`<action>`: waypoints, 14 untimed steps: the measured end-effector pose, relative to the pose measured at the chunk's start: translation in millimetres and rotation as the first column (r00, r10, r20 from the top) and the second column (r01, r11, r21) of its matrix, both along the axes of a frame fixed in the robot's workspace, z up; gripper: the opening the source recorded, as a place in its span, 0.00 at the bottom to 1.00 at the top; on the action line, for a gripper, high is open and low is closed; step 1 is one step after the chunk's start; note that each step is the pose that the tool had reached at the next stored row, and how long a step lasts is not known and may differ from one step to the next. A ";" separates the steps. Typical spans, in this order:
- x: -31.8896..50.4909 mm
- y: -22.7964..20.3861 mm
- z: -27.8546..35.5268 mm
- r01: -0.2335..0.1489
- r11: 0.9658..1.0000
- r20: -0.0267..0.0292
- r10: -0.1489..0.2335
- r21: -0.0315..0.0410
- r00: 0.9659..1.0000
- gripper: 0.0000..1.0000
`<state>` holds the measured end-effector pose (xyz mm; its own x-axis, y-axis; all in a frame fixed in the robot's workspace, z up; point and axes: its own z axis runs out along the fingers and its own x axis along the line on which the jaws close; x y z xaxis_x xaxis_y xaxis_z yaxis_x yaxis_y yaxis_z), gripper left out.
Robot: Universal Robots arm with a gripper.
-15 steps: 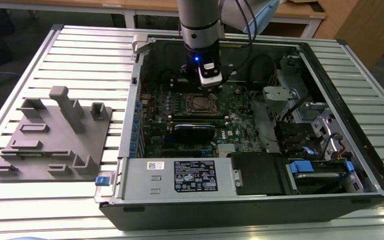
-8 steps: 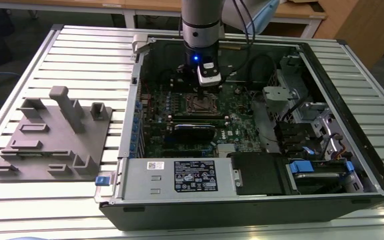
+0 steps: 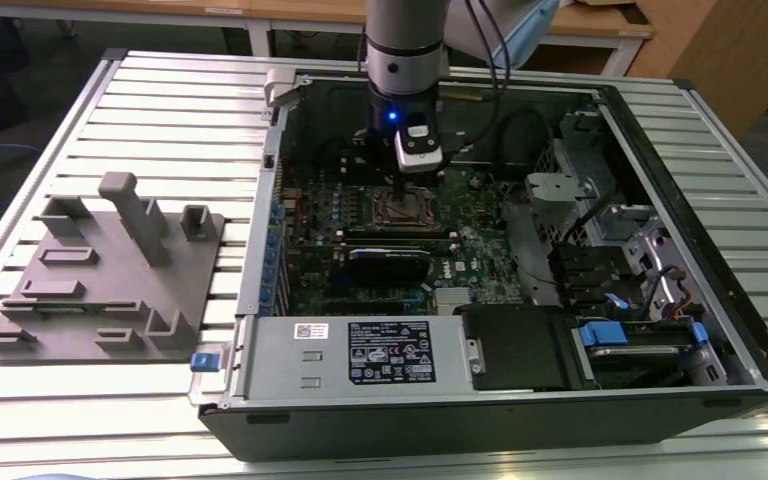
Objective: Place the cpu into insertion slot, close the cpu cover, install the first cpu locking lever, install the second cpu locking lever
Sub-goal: 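Install the first cpu locking lever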
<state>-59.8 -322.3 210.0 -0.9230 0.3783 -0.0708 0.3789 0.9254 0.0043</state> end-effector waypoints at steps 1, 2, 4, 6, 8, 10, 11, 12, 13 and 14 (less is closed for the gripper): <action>0.1 0.0 0.0 0.000 1.000 -0.010 0.000 -0.002 1.000 0.10; 0.1 0.0 0.1 0.000 1.000 -0.012 0.000 -0.002 1.000 0.10; 0.1 0.0 0.1 0.000 1.000 -0.015 0.000 -0.002 1.000 0.10; 0.3 0.0 0.0 -0.003 1.000 -0.016 0.003 -0.002 1.000 0.10; 0.5 0.0 0.0 -0.006 1.000 -0.016 0.006 -0.002 1.000 0.10; 0.8 0.0 -0.1 -0.016 1.000 -0.016 0.016 -0.001 1.000 0.10; 0.8 0.0 -0.1 -0.023 1.000 -0.016 0.022 -0.001 1.000 0.10; 1.0 0.0 -0.1 -0.029 1.000 -0.016 0.029 -0.001 0.999 0.10; 1.4 0.0 0.0 -0.034 0.999 -0.016 0.034 -0.001 0.999 0.10; 1.4 0.0 0.0 -0.037 0.999 -0.016 0.037 -0.001 0.999 0.10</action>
